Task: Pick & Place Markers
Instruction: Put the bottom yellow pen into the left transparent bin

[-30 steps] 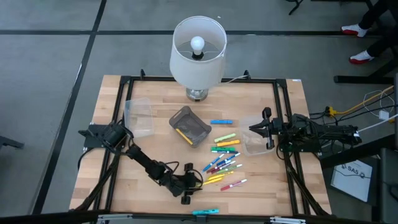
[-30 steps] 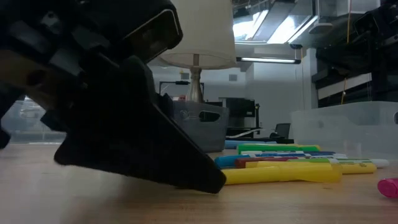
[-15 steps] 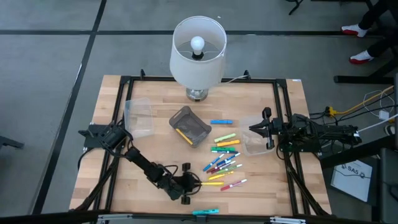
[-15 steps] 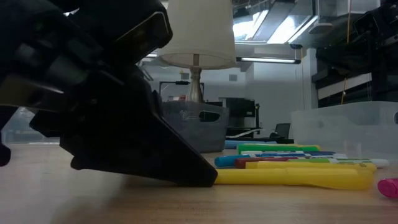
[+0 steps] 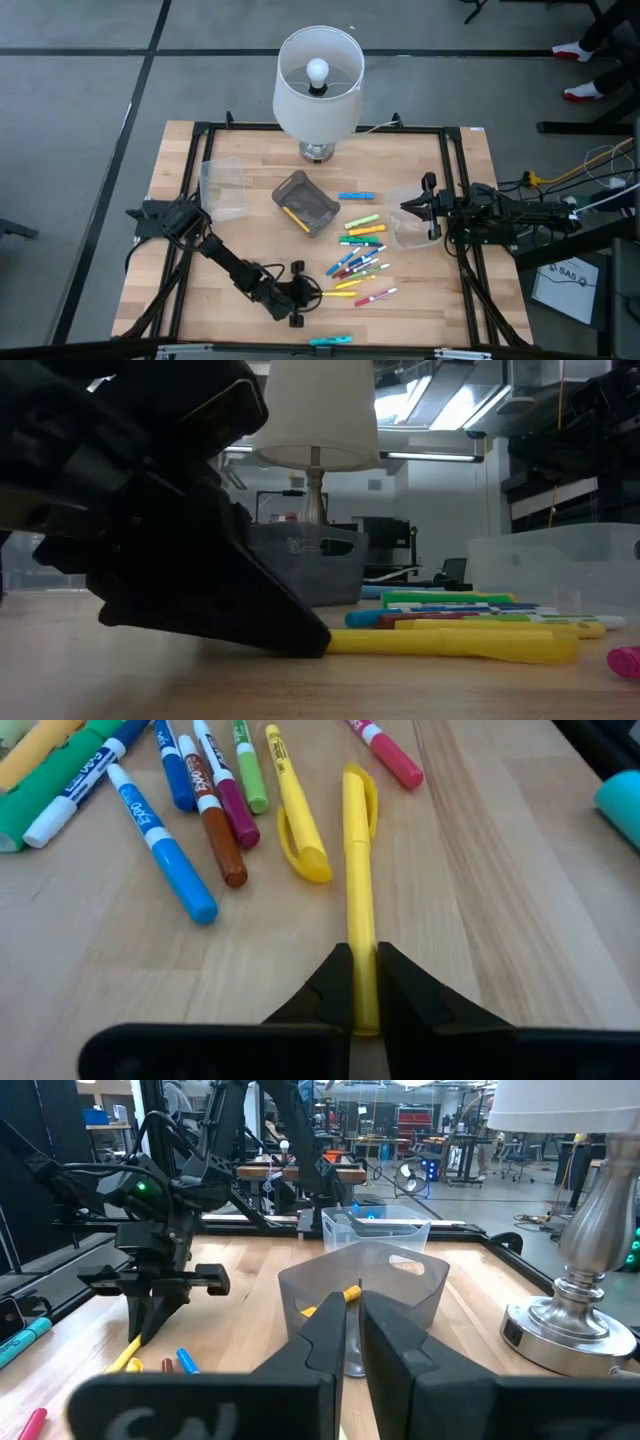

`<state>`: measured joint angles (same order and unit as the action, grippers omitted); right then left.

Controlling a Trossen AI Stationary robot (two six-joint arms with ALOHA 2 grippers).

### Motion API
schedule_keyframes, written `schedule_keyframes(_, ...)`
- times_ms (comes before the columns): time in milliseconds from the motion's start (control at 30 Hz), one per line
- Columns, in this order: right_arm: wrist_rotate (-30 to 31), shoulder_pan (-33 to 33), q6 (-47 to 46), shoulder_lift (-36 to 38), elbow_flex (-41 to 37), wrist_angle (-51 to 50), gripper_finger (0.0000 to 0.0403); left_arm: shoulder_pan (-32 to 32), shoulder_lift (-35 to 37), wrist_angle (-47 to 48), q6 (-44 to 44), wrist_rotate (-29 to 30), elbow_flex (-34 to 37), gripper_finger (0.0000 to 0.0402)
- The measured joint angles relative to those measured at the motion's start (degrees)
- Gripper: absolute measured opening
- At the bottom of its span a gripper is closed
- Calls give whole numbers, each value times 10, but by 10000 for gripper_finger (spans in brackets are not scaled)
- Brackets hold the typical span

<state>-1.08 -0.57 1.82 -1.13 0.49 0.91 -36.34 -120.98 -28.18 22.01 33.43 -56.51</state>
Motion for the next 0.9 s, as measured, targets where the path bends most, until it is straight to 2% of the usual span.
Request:
schedule_keyframes(367, 0, 0, 0, 0, 0, 0, 35, 0, 72, 16, -87, 13, 1, 23)
schedule_keyframes(900, 0, 0, 0, 0, 0, 0, 35, 32, 179, 130, -143, 33, 0, 23)
